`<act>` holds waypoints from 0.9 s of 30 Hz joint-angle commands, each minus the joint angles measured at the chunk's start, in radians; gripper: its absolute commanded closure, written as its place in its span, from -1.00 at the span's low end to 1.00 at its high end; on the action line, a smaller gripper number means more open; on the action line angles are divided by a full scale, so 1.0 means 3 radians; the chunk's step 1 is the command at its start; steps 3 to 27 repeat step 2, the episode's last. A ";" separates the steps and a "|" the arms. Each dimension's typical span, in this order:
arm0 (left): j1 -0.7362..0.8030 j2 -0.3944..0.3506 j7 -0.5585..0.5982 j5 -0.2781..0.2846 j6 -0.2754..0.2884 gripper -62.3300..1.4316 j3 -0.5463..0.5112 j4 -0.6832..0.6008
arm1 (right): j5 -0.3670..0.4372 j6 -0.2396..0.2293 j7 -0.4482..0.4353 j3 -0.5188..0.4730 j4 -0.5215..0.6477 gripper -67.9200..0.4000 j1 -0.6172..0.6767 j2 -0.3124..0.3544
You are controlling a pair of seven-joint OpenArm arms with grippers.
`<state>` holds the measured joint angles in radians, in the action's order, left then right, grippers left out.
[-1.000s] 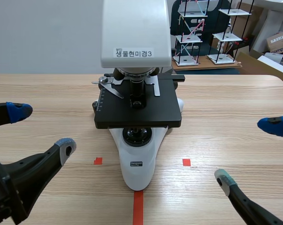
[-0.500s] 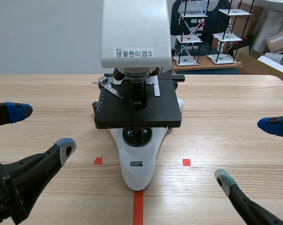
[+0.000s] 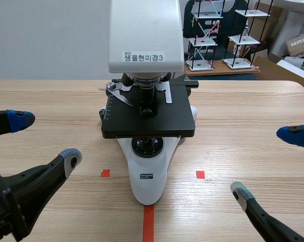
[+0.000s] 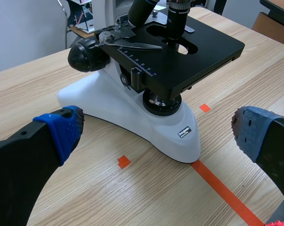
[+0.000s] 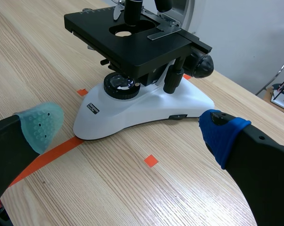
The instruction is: Return to the home posture
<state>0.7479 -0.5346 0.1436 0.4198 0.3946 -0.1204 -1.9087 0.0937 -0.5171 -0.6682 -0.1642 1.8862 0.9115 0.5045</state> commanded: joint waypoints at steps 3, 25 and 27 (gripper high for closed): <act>-0.0010 0.0008 0.0055 0.0022 0.0004 -1.00 -0.0011 -0.0061 | 0.0048 0.0001 -0.0038 -0.0010 0.0052 -0.89 -0.0039 -0.0001; -0.0010 0.0008 0.0055 0.0022 0.0004 -1.00 -0.0011 -0.0061 | 0.0048 0.0001 -0.0038 -0.0010 0.0052 -0.89 -0.0039 -0.0001; -0.0010 0.0008 0.0055 0.0022 0.0004 -1.00 -0.0011 -0.0061 | 0.0048 0.0001 -0.0038 -0.0010 0.0052 -0.89 -0.0039 -0.0001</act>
